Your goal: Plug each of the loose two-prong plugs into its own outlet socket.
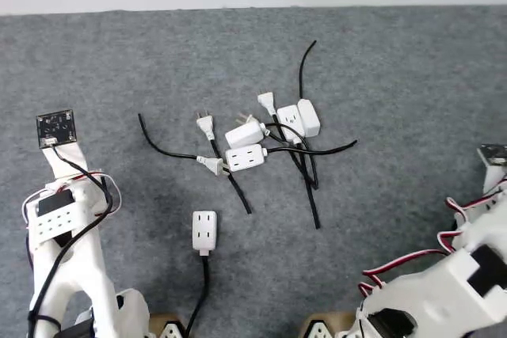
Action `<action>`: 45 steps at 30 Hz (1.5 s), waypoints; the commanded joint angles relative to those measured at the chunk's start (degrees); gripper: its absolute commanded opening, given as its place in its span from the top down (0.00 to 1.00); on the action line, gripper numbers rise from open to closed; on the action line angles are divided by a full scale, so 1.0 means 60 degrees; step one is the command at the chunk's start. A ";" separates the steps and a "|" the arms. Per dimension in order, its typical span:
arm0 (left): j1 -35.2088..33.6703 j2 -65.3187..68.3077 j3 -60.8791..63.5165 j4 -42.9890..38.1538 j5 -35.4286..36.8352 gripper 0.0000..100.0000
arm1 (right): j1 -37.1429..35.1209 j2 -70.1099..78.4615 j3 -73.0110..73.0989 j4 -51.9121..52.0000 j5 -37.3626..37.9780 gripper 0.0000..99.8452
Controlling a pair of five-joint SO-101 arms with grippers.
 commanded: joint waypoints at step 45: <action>0.1187 0.0000 -0.0168 0.1363 -0.1304 0.99 | -0.1179 -0.3070 -0.1817 0.3172 -0.3429 0.99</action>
